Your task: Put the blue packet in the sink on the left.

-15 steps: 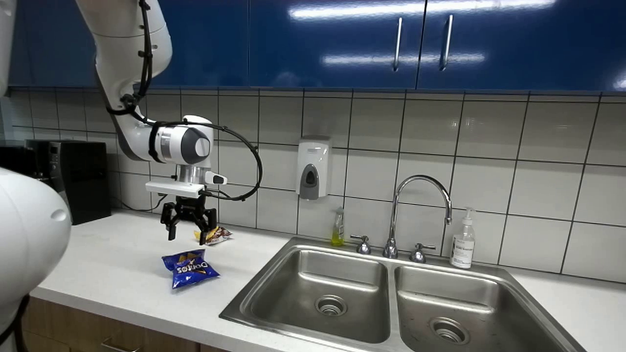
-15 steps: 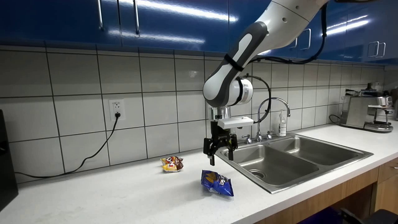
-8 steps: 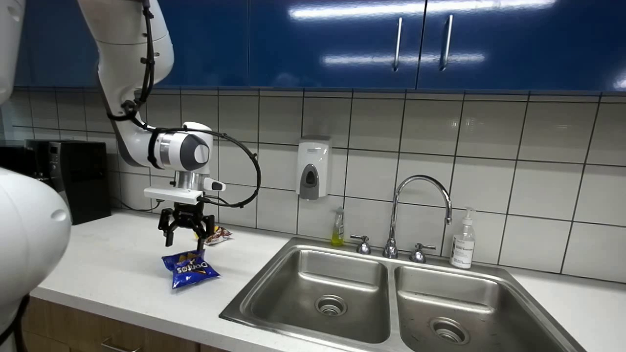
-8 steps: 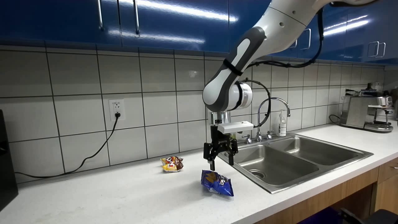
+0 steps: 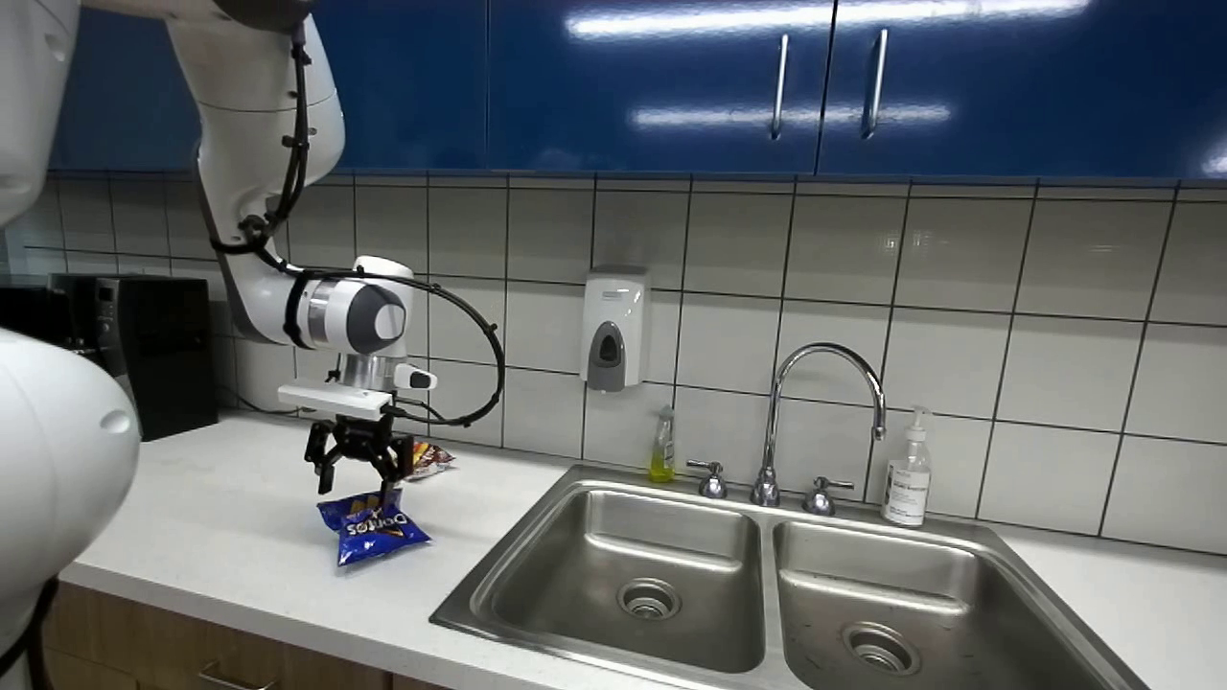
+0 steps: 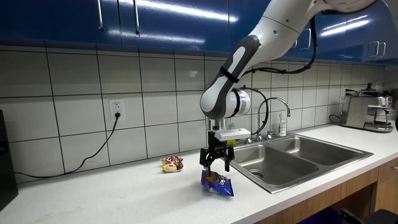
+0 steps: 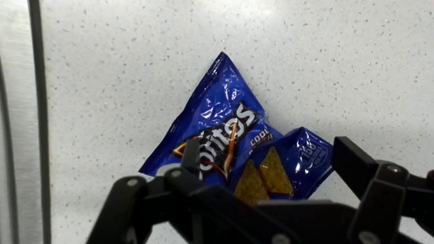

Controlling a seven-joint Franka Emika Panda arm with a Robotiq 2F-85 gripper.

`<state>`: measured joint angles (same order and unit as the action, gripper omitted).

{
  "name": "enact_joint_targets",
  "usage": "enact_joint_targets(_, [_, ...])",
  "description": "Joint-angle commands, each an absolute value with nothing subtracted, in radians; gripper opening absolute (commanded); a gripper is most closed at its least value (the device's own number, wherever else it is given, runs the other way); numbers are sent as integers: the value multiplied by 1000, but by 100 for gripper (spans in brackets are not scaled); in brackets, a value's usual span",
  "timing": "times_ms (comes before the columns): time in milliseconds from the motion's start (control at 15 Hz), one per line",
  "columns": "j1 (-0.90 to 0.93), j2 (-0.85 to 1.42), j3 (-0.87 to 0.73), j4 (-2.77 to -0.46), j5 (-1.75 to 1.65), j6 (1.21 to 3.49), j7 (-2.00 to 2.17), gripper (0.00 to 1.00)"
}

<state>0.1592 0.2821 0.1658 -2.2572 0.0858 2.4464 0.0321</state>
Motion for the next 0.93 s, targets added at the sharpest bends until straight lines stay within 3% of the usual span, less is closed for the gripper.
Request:
enact_joint_targets(0, [154,317,179,-2229,111,2461,0,100])
enact_joint_targets(867, [151,437,172,-2122,102,2444,10,100])
